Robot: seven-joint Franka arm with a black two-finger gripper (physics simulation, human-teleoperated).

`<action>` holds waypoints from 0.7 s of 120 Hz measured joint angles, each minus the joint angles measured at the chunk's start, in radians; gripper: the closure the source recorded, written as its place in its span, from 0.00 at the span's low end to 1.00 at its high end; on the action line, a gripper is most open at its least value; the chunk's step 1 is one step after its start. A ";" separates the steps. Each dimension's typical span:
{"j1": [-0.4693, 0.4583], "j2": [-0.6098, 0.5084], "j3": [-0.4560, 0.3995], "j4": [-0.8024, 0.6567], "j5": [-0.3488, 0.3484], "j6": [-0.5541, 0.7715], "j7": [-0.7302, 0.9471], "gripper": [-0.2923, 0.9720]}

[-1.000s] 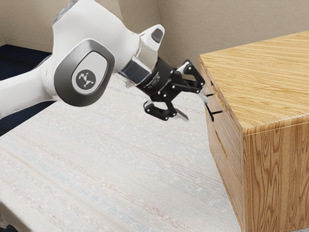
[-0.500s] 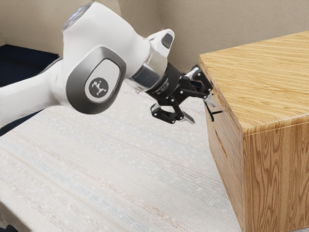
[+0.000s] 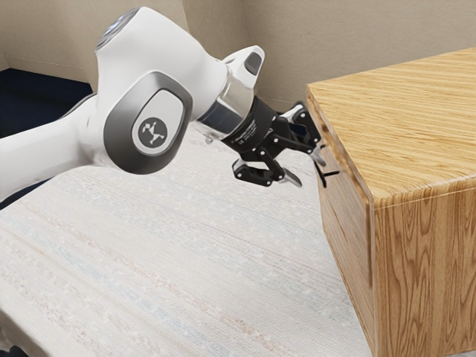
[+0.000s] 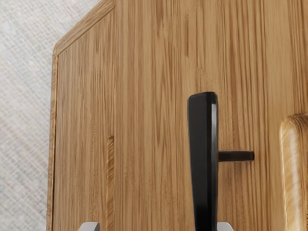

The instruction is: Pull the drawer handle with one arm to open the drawer

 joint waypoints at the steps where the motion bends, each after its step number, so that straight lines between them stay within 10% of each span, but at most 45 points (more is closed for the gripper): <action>1: 0.000 0.000 0.000 0.000 0.000 0.000 0.001 0.59; 84: 0.103 -0.033 -0.045 0.002 0.003 -0.069 0.030 0.73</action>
